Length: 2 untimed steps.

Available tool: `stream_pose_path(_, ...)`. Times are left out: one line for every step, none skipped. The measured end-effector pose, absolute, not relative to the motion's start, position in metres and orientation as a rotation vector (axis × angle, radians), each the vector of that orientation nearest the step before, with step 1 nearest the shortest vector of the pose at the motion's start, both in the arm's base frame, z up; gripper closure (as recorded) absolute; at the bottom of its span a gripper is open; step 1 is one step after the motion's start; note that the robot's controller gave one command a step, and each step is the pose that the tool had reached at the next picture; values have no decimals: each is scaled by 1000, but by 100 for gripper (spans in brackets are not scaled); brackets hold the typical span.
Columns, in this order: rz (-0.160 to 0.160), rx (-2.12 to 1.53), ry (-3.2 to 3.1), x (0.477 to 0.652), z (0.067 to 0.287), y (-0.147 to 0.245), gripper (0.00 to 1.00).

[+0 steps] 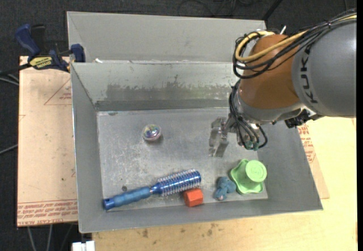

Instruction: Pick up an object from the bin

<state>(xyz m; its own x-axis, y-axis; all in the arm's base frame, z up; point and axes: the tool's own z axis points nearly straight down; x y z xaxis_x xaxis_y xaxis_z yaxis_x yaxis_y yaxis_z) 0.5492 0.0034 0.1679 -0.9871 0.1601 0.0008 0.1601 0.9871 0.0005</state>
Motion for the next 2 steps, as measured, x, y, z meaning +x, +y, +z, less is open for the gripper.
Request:
stream_pose_path(0,-251,-3133,549,172,3,0)
stream_pose_path(-1,19,-3135,495,74,-40,0)
